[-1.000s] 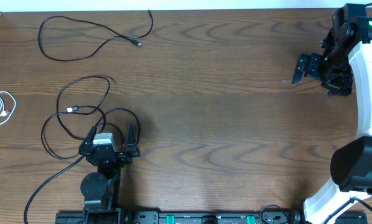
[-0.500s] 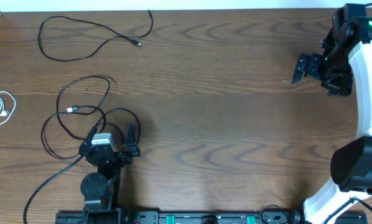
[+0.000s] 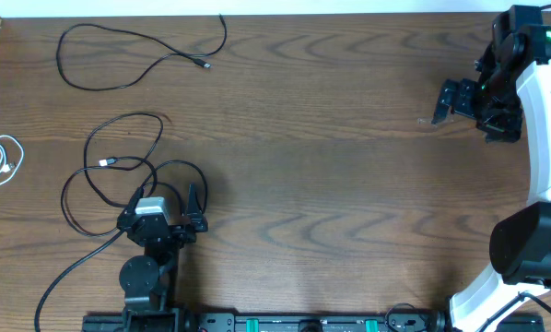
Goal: Untangle cables
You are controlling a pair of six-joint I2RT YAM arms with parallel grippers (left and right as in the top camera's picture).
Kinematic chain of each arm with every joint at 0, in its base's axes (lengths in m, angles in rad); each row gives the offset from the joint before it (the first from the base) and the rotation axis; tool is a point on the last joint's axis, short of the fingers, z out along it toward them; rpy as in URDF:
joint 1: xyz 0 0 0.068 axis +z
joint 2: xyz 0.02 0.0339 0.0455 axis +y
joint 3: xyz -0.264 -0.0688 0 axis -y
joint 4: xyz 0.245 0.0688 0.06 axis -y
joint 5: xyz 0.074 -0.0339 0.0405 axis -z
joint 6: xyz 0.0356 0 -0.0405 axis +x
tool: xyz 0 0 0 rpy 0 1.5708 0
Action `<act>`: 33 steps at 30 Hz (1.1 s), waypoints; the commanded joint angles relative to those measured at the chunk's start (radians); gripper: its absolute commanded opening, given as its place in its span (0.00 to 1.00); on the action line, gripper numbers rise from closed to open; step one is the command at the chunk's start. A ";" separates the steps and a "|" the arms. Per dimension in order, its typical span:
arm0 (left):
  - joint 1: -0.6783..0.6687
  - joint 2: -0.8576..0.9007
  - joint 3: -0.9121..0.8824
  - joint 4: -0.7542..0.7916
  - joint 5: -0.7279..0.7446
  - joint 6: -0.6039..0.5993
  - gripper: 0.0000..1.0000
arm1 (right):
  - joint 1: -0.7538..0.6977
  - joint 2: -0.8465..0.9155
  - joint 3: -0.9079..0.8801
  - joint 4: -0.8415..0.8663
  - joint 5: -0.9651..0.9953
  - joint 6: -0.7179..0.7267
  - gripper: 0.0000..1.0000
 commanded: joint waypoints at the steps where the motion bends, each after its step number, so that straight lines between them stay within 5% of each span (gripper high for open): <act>1: -0.004 -0.006 -0.019 -0.033 -0.013 -0.012 0.98 | 0.003 -0.019 0.010 -0.001 0.002 0.013 0.99; 33: -0.004 -0.006 -0.019 -0.033 -0.013 -0.012 0.99 | 0.005 -0.084 0.010 -0.001 0.002 0.013 0.99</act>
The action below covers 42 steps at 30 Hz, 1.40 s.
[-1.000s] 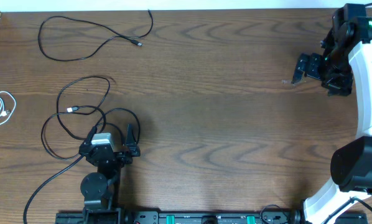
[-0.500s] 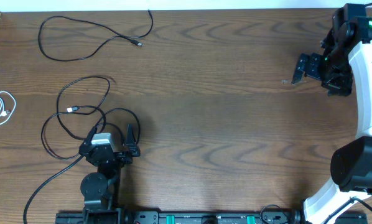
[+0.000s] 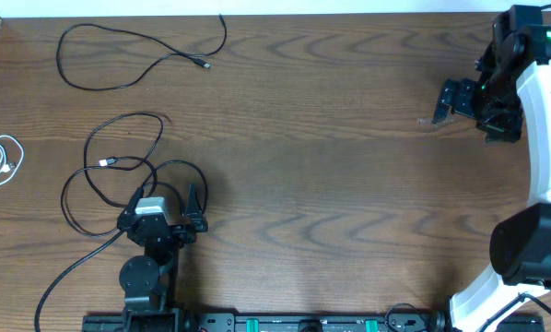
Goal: Untangle cables
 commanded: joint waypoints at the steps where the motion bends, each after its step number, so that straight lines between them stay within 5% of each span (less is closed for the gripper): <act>1: -0.004 -0.006 -0.019 -0.033 -0.013 -0.011 0.98 | 0.005 -0.085 0.010 -0.001 0.002 0.013 0.99; 19: -0.004 -0.006 -0.019 -0.033 -0.013 -0.011 0.98 | 0.061 -0.365 -0.056 0.152 0.077 -0.063 0.99; 42: -0.004 -0.006 -0.019 -0.033 -0.013 -0.011 0.98 | 0.082 -0.964 -0.858 0.685 0.061 -0.103 0.99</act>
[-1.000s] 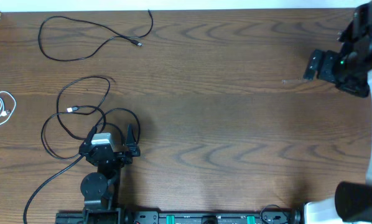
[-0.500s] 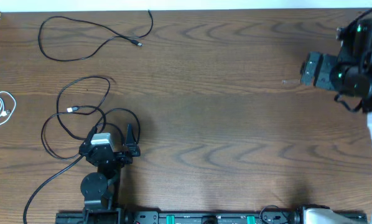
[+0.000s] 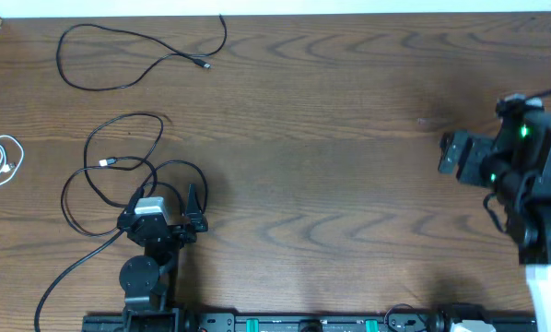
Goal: Untangle cables
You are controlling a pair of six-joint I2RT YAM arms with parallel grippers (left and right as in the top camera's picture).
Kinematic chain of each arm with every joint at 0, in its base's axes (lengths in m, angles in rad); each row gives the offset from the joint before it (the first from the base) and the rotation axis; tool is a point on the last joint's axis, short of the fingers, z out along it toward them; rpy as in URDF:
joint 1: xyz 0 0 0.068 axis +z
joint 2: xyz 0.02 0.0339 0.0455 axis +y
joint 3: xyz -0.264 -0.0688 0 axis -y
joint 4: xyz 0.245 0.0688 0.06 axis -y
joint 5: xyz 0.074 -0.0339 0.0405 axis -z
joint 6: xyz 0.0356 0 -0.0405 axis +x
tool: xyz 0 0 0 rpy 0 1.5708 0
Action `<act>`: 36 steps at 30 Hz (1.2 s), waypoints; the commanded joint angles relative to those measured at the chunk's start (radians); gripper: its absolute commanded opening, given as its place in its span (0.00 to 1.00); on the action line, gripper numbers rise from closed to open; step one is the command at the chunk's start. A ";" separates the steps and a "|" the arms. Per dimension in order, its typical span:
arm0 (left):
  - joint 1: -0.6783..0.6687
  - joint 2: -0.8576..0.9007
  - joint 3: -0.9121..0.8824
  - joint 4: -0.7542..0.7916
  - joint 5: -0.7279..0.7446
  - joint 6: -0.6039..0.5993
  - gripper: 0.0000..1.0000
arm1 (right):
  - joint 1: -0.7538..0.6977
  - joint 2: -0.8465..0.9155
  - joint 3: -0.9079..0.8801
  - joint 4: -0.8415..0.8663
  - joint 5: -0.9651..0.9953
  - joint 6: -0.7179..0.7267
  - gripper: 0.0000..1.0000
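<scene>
Three cables lie on the left part of the wooden table in the overhead view. A black cable (image 3: 128,57) is spread out at the far left back. A white cable (image 3: 1,159) is coiled at the left edge. A second black cable (image 3: 105,171) loops around my left gripper (image 3: 194,212), which sits low over the table near the front. Its jaw state does not show from above. My right gripper (image 3: 452,152) hangs over bare wood at the right, far from every cable, blurred, with nothing seen in it.
The right arm's white and black body (image 3: 533,203) fills the right edge. A rail with connectors (image 3: 303,323) runs along the front edge. The table's back edge (image 3: 275,13) meets a white strip.
My right arm has swung from the back right corner toward the front. Its gripper is now lower in the view, near mid-depth on the right. The left arm and the cables have not moved.
At both earlier moments my right gripper hung at the back right and the left gripper rested beside the looped black cable. Nothing changed between them. By now only the right arm has shifted forward; all three cables lie as before.
</scene>
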 commanded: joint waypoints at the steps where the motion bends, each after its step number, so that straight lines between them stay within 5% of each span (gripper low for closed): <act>1: -0.004 -0.006 -0.019 -0.033 -0.013 0.000 0.99 | 0.006 -0.088 -0.104 0.068 -0.016 -0.013 0.99; 15: -0.004 -0.006 -0.019 -0.033 -0.013 0.000 0.98 | 0.004 -0.420 -0.590 0.468 -0.075 -0.014 0.99; 36: -0.004 -0.006 -0.019 -0.033 -0.013 0.000 0.98 | 0.032 -0.830 -1.030 0.876 -0.077 -0.043 0.99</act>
